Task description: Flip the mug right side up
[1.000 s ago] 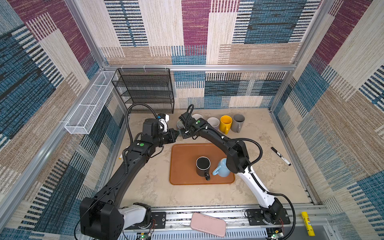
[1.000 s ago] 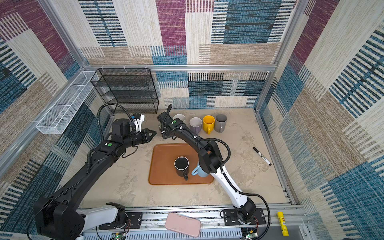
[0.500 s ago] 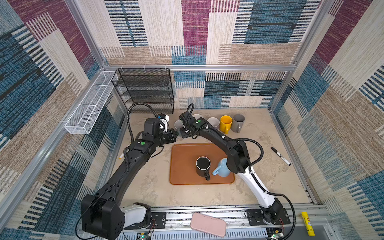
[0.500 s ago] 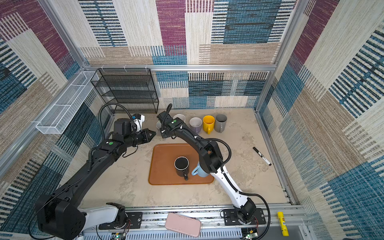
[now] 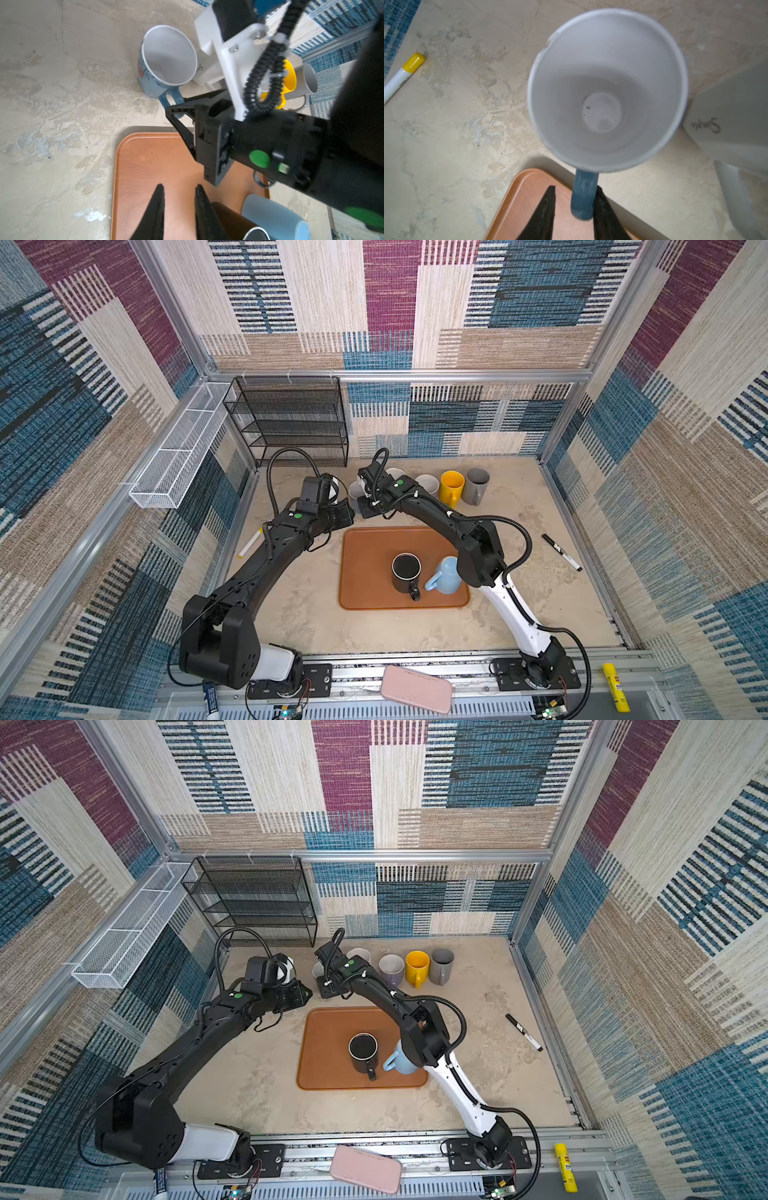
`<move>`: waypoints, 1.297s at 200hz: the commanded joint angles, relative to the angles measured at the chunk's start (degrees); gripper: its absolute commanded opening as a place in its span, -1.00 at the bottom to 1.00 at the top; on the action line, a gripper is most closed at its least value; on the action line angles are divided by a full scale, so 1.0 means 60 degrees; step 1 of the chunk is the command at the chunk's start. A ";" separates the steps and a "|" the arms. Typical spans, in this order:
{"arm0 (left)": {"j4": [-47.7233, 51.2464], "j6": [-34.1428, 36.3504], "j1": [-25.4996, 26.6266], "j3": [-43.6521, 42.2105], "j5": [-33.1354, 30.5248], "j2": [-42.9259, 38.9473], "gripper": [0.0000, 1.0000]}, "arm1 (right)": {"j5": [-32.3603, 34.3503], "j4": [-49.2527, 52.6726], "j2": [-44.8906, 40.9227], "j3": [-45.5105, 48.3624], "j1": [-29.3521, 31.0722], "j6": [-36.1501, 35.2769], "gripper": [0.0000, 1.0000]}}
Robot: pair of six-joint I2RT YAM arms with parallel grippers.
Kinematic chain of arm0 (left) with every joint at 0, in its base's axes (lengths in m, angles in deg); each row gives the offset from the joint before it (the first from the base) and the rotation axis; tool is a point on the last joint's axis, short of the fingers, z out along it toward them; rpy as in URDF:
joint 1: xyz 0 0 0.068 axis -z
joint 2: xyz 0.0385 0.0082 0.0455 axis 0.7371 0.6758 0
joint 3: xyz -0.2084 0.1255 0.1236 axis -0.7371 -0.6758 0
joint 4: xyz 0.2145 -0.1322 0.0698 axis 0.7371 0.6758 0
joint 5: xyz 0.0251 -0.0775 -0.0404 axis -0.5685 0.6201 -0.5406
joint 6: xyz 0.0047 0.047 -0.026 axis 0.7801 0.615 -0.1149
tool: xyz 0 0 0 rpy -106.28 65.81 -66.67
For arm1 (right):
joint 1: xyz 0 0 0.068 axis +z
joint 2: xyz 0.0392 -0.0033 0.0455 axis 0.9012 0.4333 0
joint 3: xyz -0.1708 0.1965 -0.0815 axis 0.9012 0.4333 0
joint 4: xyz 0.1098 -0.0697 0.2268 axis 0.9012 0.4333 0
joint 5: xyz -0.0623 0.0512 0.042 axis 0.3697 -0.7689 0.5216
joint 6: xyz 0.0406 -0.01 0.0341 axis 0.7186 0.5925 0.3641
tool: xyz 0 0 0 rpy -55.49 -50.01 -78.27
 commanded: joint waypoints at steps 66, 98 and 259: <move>0.0066 -0.0247 0.0107 0.0303 -0.0523 0.0883 -0.51 | -0.1048 -0.1324 -0.1254 0.1548 -0.0148 -0.0073 -0.36; 0.0039 -0.0114 0.0264 0.0658 -0.0603 0.1453 -0.52 | -0.1035 -0.1937 -0.2422 0.2993 -0.0517 -0.0126 -0.37; 0.0820 0.0791 0.0957 0.3016 -0.2783 0.4250 -0.55 | -0.0192 -0.2633 -0.4855 0.5997 -0.1850 -0.0237 -0.35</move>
